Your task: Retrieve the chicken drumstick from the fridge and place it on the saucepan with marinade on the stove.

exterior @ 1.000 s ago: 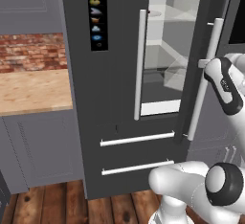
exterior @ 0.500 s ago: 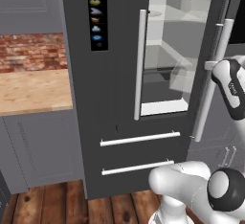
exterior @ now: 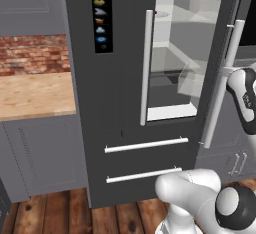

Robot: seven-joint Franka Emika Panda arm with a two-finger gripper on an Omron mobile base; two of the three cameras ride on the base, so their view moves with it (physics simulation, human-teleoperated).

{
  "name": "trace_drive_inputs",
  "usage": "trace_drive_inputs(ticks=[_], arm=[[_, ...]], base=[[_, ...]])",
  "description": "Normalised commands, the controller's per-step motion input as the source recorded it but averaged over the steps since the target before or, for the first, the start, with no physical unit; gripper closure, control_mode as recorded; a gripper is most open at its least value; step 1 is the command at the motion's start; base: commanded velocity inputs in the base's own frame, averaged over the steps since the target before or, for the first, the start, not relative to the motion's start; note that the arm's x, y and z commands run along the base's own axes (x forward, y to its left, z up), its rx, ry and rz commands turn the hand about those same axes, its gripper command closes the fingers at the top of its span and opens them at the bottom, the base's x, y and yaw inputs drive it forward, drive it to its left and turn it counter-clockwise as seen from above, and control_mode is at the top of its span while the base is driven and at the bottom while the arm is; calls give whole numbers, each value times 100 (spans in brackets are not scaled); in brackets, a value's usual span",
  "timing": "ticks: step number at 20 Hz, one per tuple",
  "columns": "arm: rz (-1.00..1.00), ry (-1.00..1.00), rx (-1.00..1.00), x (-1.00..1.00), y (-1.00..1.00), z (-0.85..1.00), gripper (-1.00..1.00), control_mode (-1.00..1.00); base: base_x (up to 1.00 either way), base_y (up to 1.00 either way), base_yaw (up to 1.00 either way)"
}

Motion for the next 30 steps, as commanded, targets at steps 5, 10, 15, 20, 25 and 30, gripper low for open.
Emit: trace_drive_inputs(ticks=[5,10,15,20,25,30], arm=[[-29,-6,-4,-77,9,0,-100,-100],[-29,-3,-15,-54,58,13,-100,-100],[-28,2,-21,-21,74,52,-100,-100],[-27,2,-22,-8,75,22,-100,-100],[-23,0,-21,0,82,0,-100,-100],[-19,5,-17,0,91,6,-100,-100]], base=[[0,0,0],[0,0,0],[0,0,0],[0,0,0],[0,0,0],[0,0,0]])
